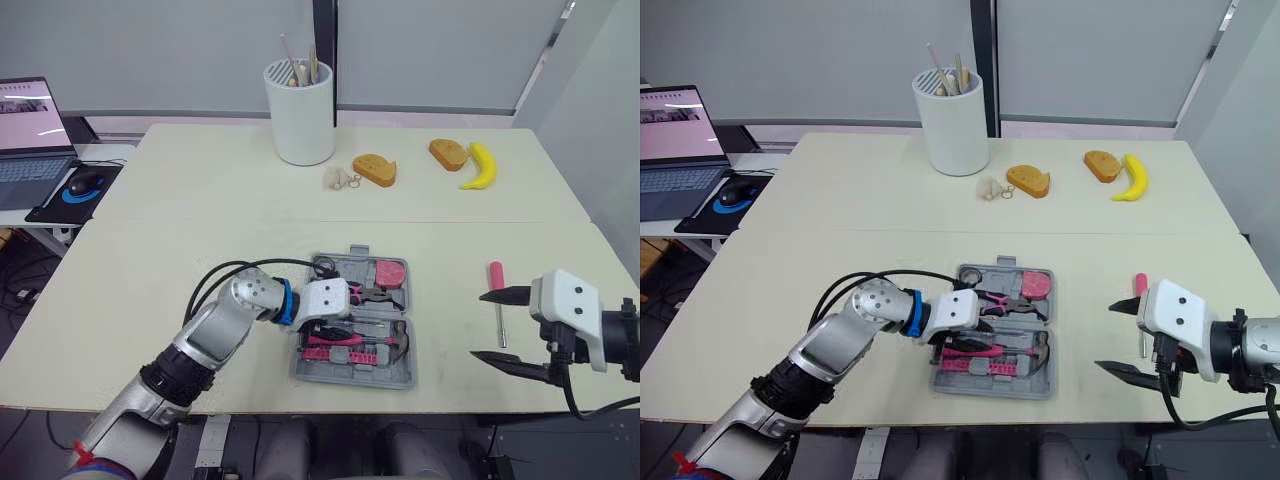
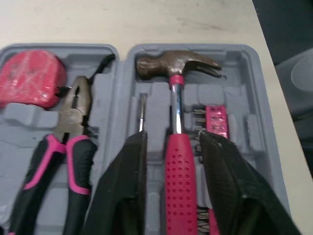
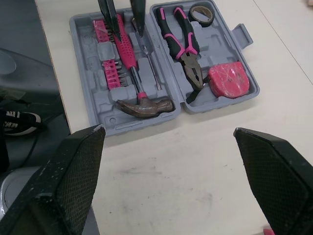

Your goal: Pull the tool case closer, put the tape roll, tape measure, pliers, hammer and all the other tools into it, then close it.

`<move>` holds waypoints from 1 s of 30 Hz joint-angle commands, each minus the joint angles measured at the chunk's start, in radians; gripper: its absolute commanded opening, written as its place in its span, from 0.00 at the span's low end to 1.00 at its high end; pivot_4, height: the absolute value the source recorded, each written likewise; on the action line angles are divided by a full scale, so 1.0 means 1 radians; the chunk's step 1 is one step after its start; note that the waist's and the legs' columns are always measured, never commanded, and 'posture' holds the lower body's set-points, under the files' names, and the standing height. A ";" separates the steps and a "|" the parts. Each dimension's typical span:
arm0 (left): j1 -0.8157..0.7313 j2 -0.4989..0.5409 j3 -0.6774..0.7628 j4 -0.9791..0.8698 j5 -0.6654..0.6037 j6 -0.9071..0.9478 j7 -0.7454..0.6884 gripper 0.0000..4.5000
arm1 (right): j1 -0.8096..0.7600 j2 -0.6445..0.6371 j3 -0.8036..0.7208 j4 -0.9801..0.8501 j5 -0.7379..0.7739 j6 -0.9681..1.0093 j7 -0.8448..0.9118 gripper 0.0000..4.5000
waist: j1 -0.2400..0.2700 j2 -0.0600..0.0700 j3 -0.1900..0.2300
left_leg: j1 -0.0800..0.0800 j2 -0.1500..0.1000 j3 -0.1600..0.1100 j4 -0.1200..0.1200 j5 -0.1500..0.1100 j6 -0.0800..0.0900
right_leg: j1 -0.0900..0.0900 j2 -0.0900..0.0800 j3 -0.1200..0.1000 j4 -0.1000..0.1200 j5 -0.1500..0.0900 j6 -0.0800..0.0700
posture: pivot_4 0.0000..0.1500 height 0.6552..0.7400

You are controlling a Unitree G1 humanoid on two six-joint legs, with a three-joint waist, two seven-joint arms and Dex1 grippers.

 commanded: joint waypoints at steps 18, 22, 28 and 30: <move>0.077 -0.007 -0.055 0.128 0.185 -0.157 0.114 0.01 | 0.012 -0.001 -0.044 -0.020 0.005 -0.013 0.008 1.00 | -0.001 0.002 -0.002 | 0.002 0.000 0.000 0.000 0.000 0.000 | 0.002 0.000 0.000 0.000 0.000 0.000 | 1.00 1.00; 0.080 -0.040 -0.006 0.109 0.138 -0.148 0.138 0.01 | 0.010 0.000 -0.038 -0.012 0.001 -0.023 0.009 1.00 | 0.000 0.001 -0.002 | 0.012 0.000 0.000 -0.002 0.000 0.000 | 0.012 0.000 0.000 -0.002 0.000 0.000 | 1.00 1.00; 0.091 -0.064 0.154 0.039 -0.031 -0.108 0.132 0.01 | -0.004 0.013 -0.043 0.004 0.001 -0.038 -0.006 1.00 | -0.001 0.000 -0.001 | 0.014 0.001 0.000 -0.002 0.000 0.000 | 0.015 -0.001 0.000 -0.002 -0.001 0.001 | 1.00 1.00; 0.113 -0.048 0.241 0.022 -0.124 -0.101 0.106 0.01 | -0.012 0.026 -0.048 0.013 -0.004 -0.045 -0.023 1.00 | -0.002 0.000 -0.001 | 0.014 0.001 0.000 -0.002 0.000 0.000 | 0.015 -0.001 0.000 -0.002 -0.001 0.001 | 1.00 1.00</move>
